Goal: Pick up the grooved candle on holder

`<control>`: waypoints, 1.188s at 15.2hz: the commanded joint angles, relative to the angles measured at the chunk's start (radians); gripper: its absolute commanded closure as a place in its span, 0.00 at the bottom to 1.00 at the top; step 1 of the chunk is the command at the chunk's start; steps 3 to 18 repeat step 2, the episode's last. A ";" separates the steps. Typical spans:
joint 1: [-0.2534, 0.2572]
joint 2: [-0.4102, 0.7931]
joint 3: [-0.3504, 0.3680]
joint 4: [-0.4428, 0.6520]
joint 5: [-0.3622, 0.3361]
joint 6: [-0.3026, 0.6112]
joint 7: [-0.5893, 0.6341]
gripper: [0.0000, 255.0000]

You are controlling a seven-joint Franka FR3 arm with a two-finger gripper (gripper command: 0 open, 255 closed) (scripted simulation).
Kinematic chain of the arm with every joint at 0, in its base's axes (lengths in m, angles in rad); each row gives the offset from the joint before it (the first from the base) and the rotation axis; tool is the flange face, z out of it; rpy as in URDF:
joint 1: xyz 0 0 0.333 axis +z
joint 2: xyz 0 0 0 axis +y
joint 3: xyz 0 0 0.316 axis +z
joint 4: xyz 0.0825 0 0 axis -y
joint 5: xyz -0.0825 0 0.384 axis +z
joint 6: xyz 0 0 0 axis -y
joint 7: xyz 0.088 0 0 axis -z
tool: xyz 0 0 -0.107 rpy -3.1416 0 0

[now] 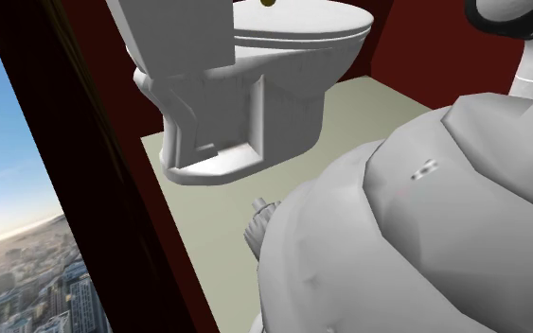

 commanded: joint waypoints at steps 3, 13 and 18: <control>0.001 0.009 0.000 0.029 -0.001 -0.021 0.002 1.00; 0.001 0.009 0.000 0.029 -0.001 -0.021 0.002 1.00; 0.001 0.009 0.000 0.029 -0.001 -0.021 0.002 1.00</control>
